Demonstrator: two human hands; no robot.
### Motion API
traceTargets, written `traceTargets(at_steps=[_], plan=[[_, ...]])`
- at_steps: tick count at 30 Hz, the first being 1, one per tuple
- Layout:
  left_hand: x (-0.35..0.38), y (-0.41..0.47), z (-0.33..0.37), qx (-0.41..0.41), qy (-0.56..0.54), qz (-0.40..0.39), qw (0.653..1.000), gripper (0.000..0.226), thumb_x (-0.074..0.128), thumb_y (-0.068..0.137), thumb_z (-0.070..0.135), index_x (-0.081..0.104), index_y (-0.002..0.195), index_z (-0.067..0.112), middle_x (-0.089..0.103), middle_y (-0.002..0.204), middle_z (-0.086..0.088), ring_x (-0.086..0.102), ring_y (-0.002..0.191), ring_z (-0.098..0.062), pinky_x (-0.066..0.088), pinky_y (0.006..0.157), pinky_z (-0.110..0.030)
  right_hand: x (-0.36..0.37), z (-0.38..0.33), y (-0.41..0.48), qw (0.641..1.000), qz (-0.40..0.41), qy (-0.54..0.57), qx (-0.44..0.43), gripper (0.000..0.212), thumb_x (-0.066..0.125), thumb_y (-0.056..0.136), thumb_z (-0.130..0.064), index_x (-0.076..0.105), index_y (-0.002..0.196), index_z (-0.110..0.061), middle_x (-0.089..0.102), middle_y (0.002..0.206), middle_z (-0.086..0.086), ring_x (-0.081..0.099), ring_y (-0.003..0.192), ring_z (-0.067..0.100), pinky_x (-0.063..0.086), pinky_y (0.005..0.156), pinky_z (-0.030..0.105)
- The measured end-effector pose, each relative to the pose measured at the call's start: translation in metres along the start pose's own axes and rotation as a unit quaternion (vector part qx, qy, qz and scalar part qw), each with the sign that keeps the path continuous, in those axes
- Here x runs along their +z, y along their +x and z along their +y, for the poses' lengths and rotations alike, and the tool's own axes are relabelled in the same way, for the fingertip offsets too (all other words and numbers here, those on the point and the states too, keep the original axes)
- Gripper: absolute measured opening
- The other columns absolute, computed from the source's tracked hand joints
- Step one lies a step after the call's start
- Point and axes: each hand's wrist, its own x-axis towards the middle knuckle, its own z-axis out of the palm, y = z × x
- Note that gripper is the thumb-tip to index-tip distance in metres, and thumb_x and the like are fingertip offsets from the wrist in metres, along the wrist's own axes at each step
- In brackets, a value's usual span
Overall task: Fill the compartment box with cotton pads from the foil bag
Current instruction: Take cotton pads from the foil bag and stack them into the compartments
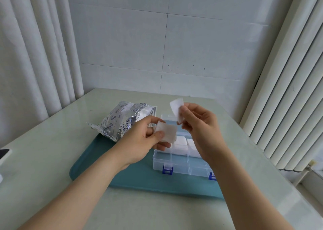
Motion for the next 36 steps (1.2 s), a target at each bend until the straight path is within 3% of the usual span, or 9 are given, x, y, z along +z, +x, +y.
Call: traceTargets(at_steps=[3, 7, 12, 16, 20, 25, 31, 34, 36], plan=[[-0.001, 0.001, 0.002, -0.010, -0.038, 0.014, 0.999, 0.027, 0.054, 0.108, 0.000, 0.056, 0.131, 0.015, 0.078, 0.109, -0.020, 0.079, 0.094, -0.037, 0.064, 0.090, -0.044, -0.001, -0.003, -0.002, 0.995, -0.031, -0.080, -0.056, 0.009, 0.074, 0.097, -0.014, 0.079, 0.102, -0.008, 0.072, 0.074, 0.003, 0.058, 0.062, 0.013, 0.049, 0.062, 0.026], [-0.003, 0.000, 0.007, -0.040, -0.110, 0.003, 0.993, 0.028, 0.043, 0.110, -0.001, 0.060, 0.132, 0.007, 0.077, 0.111, -0.025, 0.076, 0.100, -0.043, 0.065, 0.090, -0.041, 0.005, 0.004, -0.004, 0.971, -0.057, -0.221, -0.065, 0.005, 0.084, 0.090, -0.019, 0.081, 0.093, -0.017, 0.072, 0.066, 0.006, 0.057, 0.055, 0.014, 0.049, 0.056, 0.029], [-0.005, 0.001, 0.009, -0.061, -0.172, -0.003, 0.983, 0.034, 0.038, 0.116, 0.022, 0.063, 0.128, 0.002, 0.075, 0.114, -0.029, 0.075, 0.101, -0.046, 0.065, 0.087, -0.043, 0.006, 0.009, -0.005, 0.960, -0.047, -0.266, -0.073, 0.005, 0.087, 0.086, -0.020, 0.082, 0.087, -0.021, 0.068, 0.059, -0.003, 0.049, 0.048, 0.005, 0.042, 0.053, 0.017], [-0.004, 0.000, 0.007, -0.038, -0.096, -0.010, 0.995, 0.024, 0.053, 0.108, 0.003, 0.063, 0.130, 0.006, 0.077, 0.110, -0.024, 0.077, 0.093, -0.038, 0.064, 0.083, -0.037, 0.007, 0.012, -0.004, 0.925, -0.017, -0.360, -0.120, 0.014, 0.087, 0.084, -0.033, 0.080, 0.095, -0.031, 0.072, 0.079, -0.011, 0.062, 0.069, 0.008, 0.046, 0.065, 0.015], [-0.004, 0.003, 0.002, -0.038, -0.069, 0.033, 0.996, 0.030, 0.052, 0.105, -0.003, 0.064, 0.129, 0.010, 0.076, 0.109, -0.024, 0.077, 0.092, -0.034, 0.063, 0.082, -0.042, 0.004, 0.008, -0.009, 0.907, -0.107, -0.387, -0.128, 0.055, 0.094, 0.071, -0.051, 0.068, 0.118, -0.040, 0.066, 0.118, -0.021, 0.063, 0.105, 0.004, 0.049, 0.080, 0.016], [-0.007, 0.005, 0.001, -0.029, -0.009, 0.037, 0.999, 0.027, 0.053, 0.105, 0.004, 0.068, 0.121, 0.019, 0.078, 0.102, -0.017, 0.071, 0.086, -0.029, 0.056, 0.077, -0.043, 0.008, 0.011, -0.008, 0.906, -0.130, -0.372, -0.155, 0.038, 0.095, 0.073, -0.044, 0.077, 0.105, -0.034, 0.074, 0.099, -0.019, 0.067, 0.085, 0.014, 0.057, 0.076, 0.035], [-0.005, 0.003, -0.003, 0.010, 0.145, 0.032, 0.989, 0.033, 0.045, 0.108, 0.010, 0.057, 0.126, 0.034, 0.067, 0.074, 0.007, 0.058, 0.067, -0.011, 0.048, 0.071, -0.031, 0.005, 0.007, -0.007, 0.925, -0.146, -0.333, -0.108, 0.024, 0.092, 0.079, -0.037, 0.080, 0.098, -0.030, 0.077, 0.090, -0.013, 0.070, 0.081, 0.015, 0.058, 0.073, 0.036], [-0.003, 0.001, -0.005, 0.042, 0.221, 0.026, 0.974, 0.035, 0.042, 0.109, 0.016, 0.047, 0.134, 0.041, 0.068, 0.085, -0.001, 0.053, 0.066, -0.008, 0.046, 0.068, -0.032, 0.005, 0.006, -0.006, 0.940, -0.138, -0.301, -0.086, 0.015, 0.080, 0.090, -0.026, 0.077, 0.104, -0.031, 0.077, 0.090, -0.005, 0.069, 0.073, 0.016, 0.058, 0.067, 0.039], [0.002, -0.001, -0.004, 0.059, 0.243, 0.028, 0.968, 0.034, 0.042, 0.111, 0.020, 0.042, 0.139, 0.039, 0.069, 0.093, 0.003, 0.056, 0.068, -0.009, 0.049, 0.069, -0.031, 0.004, 0.003, -0.005, 0.945, -0.130, -0.294, -0.056, 0.025, 0.073, 0.092, -0.014, 0.074, 0.111, -0.031, 0.076, 0.088, -0.002, 0.065, 0.065, 0.015, 0.056, 0.063, 0.035]])
